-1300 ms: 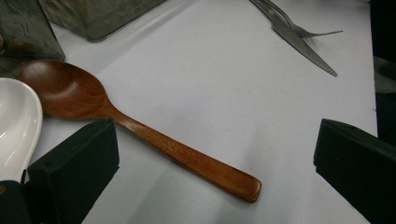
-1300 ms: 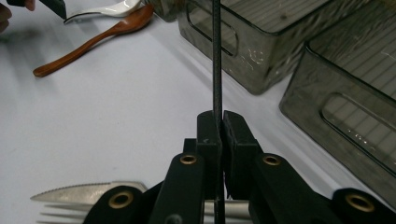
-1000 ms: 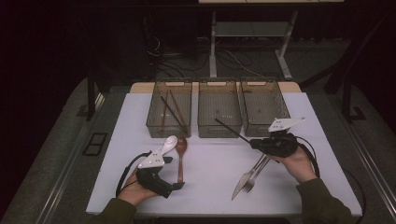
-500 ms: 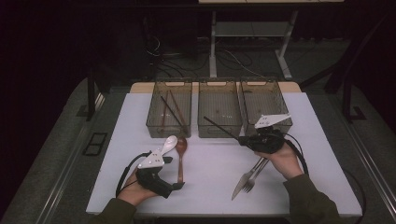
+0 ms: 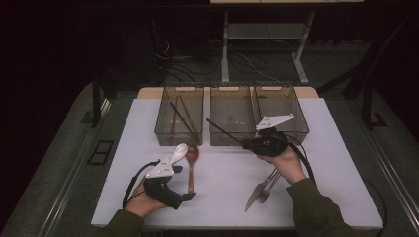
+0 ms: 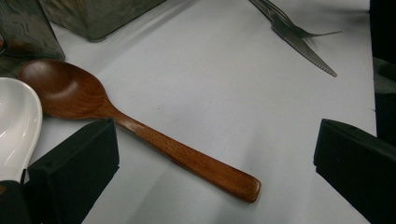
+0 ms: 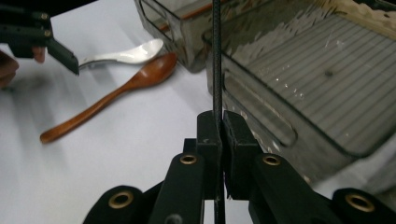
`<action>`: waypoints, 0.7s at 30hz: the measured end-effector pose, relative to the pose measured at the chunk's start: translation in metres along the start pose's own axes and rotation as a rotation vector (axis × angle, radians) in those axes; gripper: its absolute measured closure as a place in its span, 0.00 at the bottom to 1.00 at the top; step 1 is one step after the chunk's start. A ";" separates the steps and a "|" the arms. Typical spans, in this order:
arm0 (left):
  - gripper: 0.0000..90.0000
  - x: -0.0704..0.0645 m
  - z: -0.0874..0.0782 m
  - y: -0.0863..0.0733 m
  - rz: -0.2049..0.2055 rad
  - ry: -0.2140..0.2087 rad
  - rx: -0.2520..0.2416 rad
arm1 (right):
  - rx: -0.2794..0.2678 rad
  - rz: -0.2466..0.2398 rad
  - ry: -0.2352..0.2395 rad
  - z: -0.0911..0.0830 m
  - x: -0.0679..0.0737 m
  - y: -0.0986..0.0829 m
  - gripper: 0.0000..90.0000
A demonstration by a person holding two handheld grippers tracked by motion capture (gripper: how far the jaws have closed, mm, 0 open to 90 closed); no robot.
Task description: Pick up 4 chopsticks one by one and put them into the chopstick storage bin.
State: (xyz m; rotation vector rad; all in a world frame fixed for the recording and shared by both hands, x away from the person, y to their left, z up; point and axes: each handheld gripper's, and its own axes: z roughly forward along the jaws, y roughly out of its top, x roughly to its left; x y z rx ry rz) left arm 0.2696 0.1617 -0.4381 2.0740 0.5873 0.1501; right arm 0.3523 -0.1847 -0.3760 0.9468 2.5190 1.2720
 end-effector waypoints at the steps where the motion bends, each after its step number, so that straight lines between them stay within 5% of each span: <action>1: 0.00 0.000 0.000 0.000 -0.001 0.000 0.000 | -0.004 0.001 0.000 0.003 0.000 0.003 0.96; 21: 0.00 -0.001 0.000 0.001 -0.004 -0.007 -0.004 | 0.036 -0.007 -0.008 0.047 0.015 0.061 0.96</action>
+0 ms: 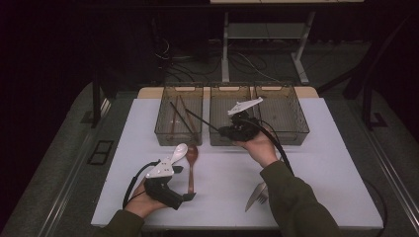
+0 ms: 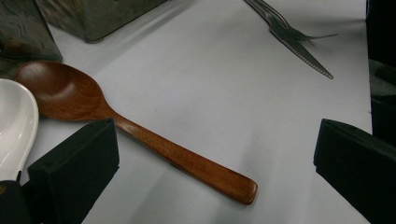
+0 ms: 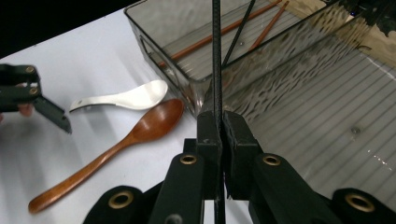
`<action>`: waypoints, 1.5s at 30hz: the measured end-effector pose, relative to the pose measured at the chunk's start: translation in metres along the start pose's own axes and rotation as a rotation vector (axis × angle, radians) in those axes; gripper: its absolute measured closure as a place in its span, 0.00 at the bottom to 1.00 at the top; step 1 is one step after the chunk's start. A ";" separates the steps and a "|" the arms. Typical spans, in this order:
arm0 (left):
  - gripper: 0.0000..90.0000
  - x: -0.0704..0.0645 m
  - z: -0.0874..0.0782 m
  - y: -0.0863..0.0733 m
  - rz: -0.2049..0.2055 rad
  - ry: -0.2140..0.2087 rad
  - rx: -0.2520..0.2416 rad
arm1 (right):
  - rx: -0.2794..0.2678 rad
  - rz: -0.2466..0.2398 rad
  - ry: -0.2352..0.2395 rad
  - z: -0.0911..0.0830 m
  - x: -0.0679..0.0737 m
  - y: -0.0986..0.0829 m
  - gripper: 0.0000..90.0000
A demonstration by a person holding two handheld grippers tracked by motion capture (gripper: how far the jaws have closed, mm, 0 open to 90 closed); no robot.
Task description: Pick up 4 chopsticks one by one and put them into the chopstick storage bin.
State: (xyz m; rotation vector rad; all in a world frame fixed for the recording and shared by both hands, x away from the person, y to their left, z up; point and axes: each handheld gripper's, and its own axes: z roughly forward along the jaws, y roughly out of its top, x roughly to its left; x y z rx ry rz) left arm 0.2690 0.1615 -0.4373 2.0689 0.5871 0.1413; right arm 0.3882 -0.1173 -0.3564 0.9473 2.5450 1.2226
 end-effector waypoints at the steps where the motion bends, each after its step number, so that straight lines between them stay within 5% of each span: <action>1: 0.00 0.000 0.000 0.000 -0.002 0.000 -0.003 | 0.002 -0.001 -0.002 0.002 0.000 0.002 0.96; 20: 0.00 0.000 0.001 0.000 0.008 0.000 -0.003 | 0.043 0.025 -0.038 0.046 0.005 0.052 0.96; 45: 0.00 0.000 -0.001 0.001 0.002 -0.006 -0.018 | 0.144 0.089 -0.135 0.130 -0.003 0.098 0.96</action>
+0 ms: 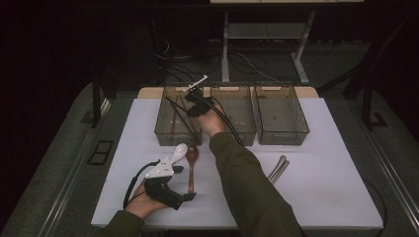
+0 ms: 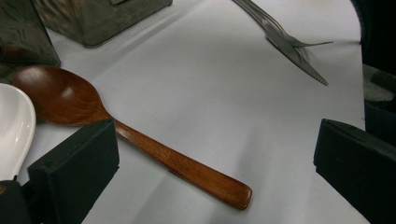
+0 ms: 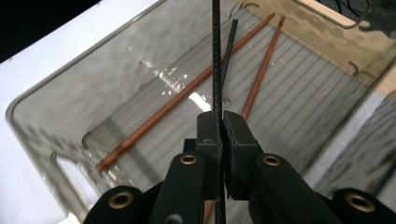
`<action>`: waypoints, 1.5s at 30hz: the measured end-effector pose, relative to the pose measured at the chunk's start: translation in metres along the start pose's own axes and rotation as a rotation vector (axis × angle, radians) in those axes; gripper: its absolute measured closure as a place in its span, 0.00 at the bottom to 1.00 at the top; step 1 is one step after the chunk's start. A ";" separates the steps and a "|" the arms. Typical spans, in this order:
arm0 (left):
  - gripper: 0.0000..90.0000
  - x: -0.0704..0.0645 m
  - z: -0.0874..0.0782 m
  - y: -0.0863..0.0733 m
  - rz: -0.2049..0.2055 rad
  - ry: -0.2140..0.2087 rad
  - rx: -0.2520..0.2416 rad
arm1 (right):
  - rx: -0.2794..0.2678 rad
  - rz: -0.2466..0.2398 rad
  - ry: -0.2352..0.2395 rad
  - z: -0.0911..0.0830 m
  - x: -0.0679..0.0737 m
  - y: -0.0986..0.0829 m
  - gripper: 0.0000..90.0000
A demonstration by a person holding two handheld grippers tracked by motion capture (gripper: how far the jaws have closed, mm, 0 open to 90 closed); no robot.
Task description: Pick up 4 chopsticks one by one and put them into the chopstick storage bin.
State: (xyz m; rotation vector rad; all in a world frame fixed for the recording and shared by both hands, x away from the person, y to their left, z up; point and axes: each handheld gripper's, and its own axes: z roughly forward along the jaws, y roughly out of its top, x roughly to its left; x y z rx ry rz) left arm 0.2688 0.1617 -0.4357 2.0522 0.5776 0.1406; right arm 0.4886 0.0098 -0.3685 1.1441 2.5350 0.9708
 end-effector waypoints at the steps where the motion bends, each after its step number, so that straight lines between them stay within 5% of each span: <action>1: 0.00 0.000 0.000 0.000 -0.002 0.000 -0.002 | 0.001 0.006 -0.003 0.002 0.000 0.002 0.96; 5: 0.00 0.000 0.001 0.000 -0.005 -0.005 -0.004 | 0.025 0.016 -0.020 0.010 0.002 0.007 0.95; 8: 0.00 0.001 0.000 0.000 -0.003 -0.007 -0.007 | 0.012 0.000 -0.043 0.011 0.004 0.008 0.83; 23: 0.00 0.001 0.000 0.001 0.002 0.000 0.008 | -0.104 -0.017 0.072 -0.027 -0.007 -0.014 0.45; 45: 0.00 0.000 0.002 0.000 -0.008 0.011 0.010 | -0.223 -0.027 0.124 -0.099 -0.035 -0.081 0.34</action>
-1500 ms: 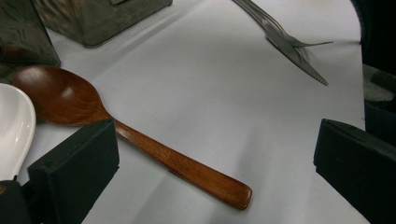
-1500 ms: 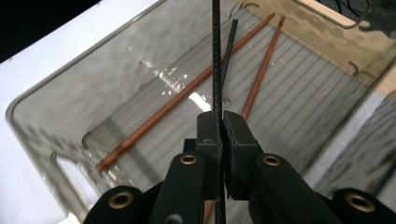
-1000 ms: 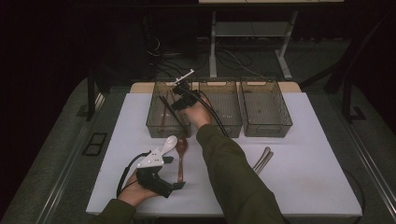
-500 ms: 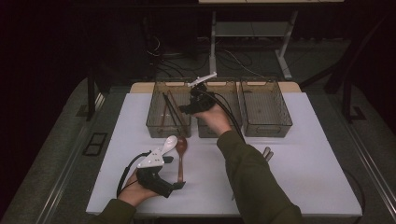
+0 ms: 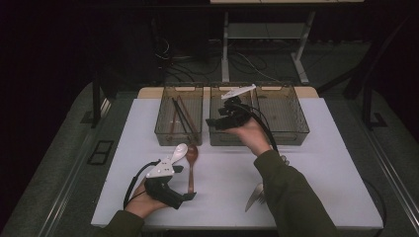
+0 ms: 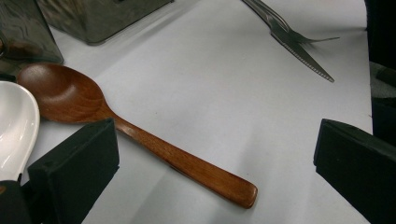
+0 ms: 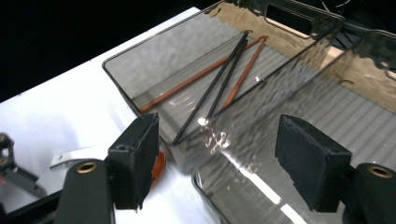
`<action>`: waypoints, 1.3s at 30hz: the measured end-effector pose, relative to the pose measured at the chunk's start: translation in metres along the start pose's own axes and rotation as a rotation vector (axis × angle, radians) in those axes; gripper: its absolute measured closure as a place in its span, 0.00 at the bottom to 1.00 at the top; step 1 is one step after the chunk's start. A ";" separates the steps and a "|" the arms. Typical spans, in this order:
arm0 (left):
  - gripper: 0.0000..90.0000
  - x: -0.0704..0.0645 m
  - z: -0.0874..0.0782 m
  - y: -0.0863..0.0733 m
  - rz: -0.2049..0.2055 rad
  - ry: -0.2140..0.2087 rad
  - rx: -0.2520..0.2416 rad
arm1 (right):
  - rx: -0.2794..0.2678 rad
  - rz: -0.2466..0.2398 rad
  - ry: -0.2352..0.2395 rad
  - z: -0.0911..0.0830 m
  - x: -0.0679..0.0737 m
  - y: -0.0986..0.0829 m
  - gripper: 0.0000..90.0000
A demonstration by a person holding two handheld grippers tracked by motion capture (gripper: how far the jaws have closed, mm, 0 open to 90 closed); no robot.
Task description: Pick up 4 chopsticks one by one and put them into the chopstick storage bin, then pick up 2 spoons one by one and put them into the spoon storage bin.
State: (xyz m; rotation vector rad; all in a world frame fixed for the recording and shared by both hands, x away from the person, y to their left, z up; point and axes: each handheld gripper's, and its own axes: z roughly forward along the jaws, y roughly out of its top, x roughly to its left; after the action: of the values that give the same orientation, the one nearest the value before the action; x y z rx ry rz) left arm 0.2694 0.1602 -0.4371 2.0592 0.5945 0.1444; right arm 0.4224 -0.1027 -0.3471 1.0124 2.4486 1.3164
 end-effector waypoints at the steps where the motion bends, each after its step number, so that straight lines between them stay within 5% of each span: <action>1: 0.00 0.000 0.000 0.000 0.000 0.000 0.004 | -0.004 0.001 0.001 -0.003 0.000 -0.003 0.33; 18: 0.00 0.000 0.000 -0.001 0.003 0.002 0.012 | -0.059 0.022 0.039 -0.055 -0.012 -0.064 0.28; 39: 0.00 0.000 0.000 0.000 0.014 0.001 0.020 | -0.100 0.063 -0.057 -0.114 -0.026 -0.142 0.20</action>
State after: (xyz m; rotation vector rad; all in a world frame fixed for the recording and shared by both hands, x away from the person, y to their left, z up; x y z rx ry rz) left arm 0.2687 0.1602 -0.4373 2.0828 0.5851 0.1485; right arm 0.3224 -0.2487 -0.3962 1.0945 2.3022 1.3951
